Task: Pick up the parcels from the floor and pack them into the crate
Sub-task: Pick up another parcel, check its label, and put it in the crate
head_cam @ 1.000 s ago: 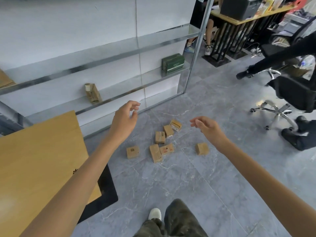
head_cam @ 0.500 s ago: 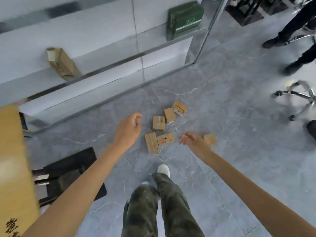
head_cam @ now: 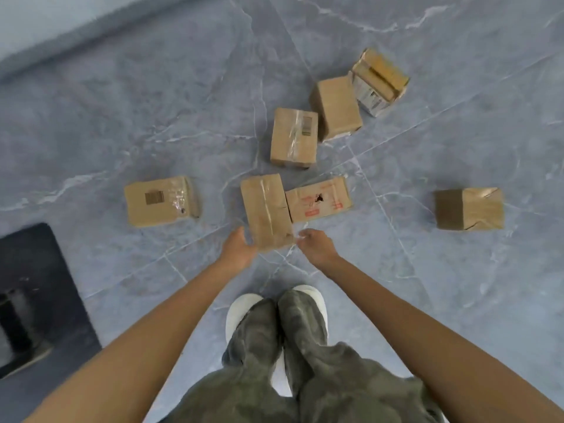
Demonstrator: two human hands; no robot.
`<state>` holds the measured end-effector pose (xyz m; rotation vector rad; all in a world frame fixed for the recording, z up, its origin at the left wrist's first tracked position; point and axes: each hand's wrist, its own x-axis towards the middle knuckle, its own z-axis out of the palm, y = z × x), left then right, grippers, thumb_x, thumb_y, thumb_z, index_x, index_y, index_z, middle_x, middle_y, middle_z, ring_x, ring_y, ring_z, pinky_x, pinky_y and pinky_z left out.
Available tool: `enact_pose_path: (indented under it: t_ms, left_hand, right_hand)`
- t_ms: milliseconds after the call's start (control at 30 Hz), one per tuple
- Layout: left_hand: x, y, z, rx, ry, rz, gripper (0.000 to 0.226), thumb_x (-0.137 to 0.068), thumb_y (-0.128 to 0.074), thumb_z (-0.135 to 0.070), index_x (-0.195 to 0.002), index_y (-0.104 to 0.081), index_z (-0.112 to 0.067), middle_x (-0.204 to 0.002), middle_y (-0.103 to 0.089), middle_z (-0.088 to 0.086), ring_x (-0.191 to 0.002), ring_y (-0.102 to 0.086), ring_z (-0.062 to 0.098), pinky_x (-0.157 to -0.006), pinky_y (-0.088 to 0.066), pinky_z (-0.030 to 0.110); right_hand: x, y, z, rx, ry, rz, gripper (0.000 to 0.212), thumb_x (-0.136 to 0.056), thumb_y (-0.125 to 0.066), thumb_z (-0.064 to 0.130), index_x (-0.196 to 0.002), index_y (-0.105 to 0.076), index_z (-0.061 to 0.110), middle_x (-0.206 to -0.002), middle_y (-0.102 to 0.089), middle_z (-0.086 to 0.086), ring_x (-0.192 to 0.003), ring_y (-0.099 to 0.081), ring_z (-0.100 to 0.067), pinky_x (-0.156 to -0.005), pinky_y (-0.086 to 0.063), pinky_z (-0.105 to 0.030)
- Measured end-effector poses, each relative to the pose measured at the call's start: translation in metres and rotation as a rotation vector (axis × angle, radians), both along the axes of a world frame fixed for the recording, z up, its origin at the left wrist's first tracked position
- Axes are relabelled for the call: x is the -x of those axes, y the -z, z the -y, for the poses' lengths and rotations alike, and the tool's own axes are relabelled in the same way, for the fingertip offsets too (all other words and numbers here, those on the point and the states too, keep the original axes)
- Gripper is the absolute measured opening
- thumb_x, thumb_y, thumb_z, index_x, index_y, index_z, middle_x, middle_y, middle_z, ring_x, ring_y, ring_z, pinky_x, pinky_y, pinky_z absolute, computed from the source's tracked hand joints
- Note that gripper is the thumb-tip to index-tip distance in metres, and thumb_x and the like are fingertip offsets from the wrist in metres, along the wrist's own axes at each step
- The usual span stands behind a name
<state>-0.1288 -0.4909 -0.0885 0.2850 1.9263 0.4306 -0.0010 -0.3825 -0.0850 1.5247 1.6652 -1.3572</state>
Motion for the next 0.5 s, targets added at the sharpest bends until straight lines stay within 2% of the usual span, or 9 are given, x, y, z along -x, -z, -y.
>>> enact_pose_path:
  t_ms: [33, 100, 167, 233, 367, 500]
  left_hand:
    - [-0.001, 0.02, -0.004, -0.006, -0.056, 0.03, 0.054, -0.089, -0.062, -0.02, -0.137, -0.04, -0.007, -0.132, -0.051, 0.006, -0.119, -0.052, 0.028, -0.093, -0.043, 0.035]
    - [-0.006, 0.042, -0.009, 0.007, -0.079, -0.012, 0.045, -0.09, -0.06, -0.018, -0.132, -0.046, -0.009, -0.123, -0.058, 0.009, -0.113, -0.056, 0.028, -0.089, -0.044, 0.033]
    - [-0.008, 0.044, -0.011, 0.062, -0.091, -0.117, 0.035, -0.089, -0.059, -0.017, -0.123, -0.051, -0.008, -0.119, -0.062, 0.011, -0.109, -0.058, 0.03, -0.086, -0.045, 0.034]
    - [-0.008, 0.025, -0.011, 0.091, -0.112, -0.18, 0.03, -0.09, -0.06, -0.019, -0.115, -0.051, -0.005, -0.114, -0.062, 0.012, -0.105, -0.058, 0.03, -0.08, -0.044, 0.034]
    - [0.0, -0.061, -0.011, 0.011, -0.11, -0.271, 0.02, -0.091, -0.06, -0.019, -0.101, -0.046, -0.008, -0.104, -0.061, 0.011, -0.093, -0.058, 0.028, -0.074, -0.042, 0.034]
    - [0.015, -0.191, -0.025, -0.124, -0.103, -0.36, 0.024, -0.089, -0.064, -0.021, -0.1, -0.049, -0.006, -0.098, -0.06, 0.007, -0.088, -0.056, 0.024, -0.076, -0.043, 0.036]
  right_hand:
    - [0.003, 0.02, 0.0, 0.036, -0.034, -0.028, 0.036, -0.097, -0.048, 0.027, -0.129, -0.053, 0.01, -0.111, -0.062, -0.009, -0.101, -0.058, -0.025, -0.088, -0.043, -0.03]
    - [0.008, 0.041, 0.001, 0.059, -0.033, -0.078, 0.039, -0.094, -0.054, 0.024, -0.13, -0.048, 0.011, -0.105, -0.062, -0.007, -0.089, -0.055, -0.02, -0.077, -0.04, -0.026]
    - [0.011, 0.04, 0.004, 0.031, -0.025, -0.101, 0.028, -0.09, -0.058, 0.019, -0.116, -0.049, 0.012, -0.094, -0.058, -0.007, -0.082, -0.052, -0.02, -0.071, -0.037, -0.025]
    - [0.01, 0.021, 0.006, 0.005, -0.01, -0.127, 0.02, -0.089, -0.06, 0.015, -0.102, -0.046, 0.012, -0.086, -0.058, -0.008, -0.077, -0.053, -0.022, -0.069, -0.04, -0.028]
    - [0.008, -0.067, 0.009, -0.049, 0.018, -0.218, 0.019, -0.086, -0.062, 0.006, -0.089, -0.045, 0.012, -0.074, -0.058, -0.005, -0.069, -0.056, -0.02, -0.069, -0.049, -0.034]
    - [0.012, -0.2, 0.001, -0.164, 0.061, -0.326, 0.018, -0.086, -0.064, 0.006, -0.093, -0.048, 0.011, -0.082, -0.059, -0.003, -0.073, -0.055, -0.017, -0.07, -0.046, -0.03]
